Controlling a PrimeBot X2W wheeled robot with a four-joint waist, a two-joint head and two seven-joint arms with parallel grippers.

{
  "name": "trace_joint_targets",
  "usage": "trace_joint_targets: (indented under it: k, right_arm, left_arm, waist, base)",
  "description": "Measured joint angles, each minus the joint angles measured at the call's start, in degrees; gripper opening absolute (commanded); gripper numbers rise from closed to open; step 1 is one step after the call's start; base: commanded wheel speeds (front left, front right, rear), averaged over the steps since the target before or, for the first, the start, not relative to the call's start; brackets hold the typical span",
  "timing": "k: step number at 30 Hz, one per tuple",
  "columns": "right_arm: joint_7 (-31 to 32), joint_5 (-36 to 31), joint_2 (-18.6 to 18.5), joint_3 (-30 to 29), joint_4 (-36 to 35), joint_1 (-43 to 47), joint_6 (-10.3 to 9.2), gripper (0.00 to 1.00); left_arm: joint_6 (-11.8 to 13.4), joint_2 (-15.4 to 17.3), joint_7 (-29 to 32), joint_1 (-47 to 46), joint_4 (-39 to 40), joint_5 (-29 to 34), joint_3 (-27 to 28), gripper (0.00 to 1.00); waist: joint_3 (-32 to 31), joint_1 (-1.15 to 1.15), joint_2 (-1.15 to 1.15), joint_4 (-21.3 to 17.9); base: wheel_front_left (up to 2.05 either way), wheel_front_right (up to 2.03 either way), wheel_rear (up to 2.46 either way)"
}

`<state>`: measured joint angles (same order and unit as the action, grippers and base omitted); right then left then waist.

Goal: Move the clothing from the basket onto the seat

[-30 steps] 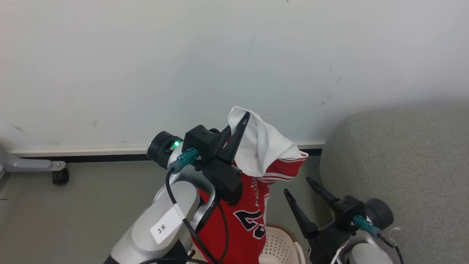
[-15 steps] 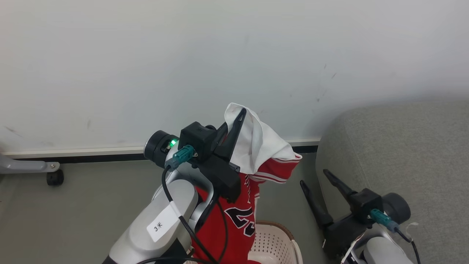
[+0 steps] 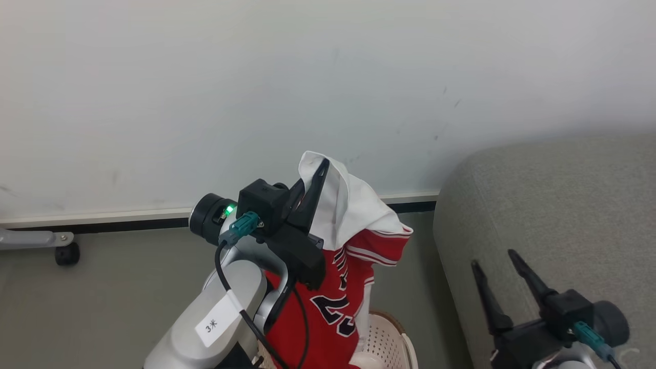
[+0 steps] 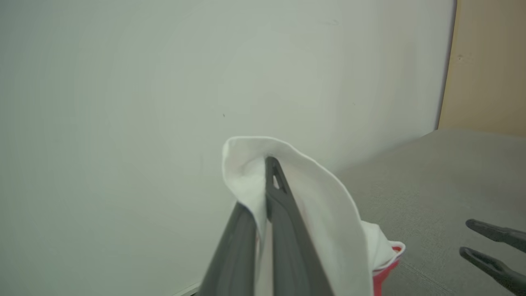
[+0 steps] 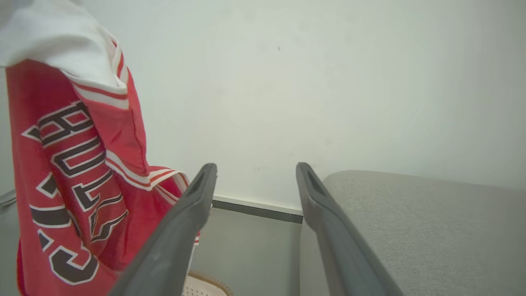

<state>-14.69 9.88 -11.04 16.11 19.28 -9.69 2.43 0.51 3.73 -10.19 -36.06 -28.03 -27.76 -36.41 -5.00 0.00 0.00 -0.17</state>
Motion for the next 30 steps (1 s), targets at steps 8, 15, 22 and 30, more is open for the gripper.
trace_joint_targets:
  k: [8,15,22,30]
  right_arm:
    - [0.0,-0.1,-2.4,-3.4,-7.2,6.6,-2.87,1.0]
    - [0.0,-0.1,-2.5,-5.5,-11.8,9.7,-4.67,1.0]
    - [0.0,-0.1,-2.5,-6.4,-14.6,11.2,-5.31,1.0]
    - [0.0,-0.3,-3.7,-4.8,-13.3,9.3,-3.45,1.0]
  left_arm:
    - [0.5,0.3,0.0,0.4,0.6,-0.1,0.1,0.0]
    - [0.7,0.7,0.1,1.0,1.1,-0.4,0.4,0.0]
    - [1.0,0.8,0.5,1.1,1.3,-0.4,0.5,0.0]
    - [0.9,0.3,1.0,1.0,1.6,-0.4,-0.7,0.0]
  waist:
    - [0.0,0.0,0.0,-1.1]
    - [0.1,0.0,0.0,-1.7]
    - [0.4,0.0,0.0,-2.0]
    - [0.6,0.0,0.0,-1.0]
  base:
    - [0.0,0.0,0.0]
    - [0.0,0.0,0.0]
    - [0.0,0.0,0.0]
    - [0.0,0.0,0.0]
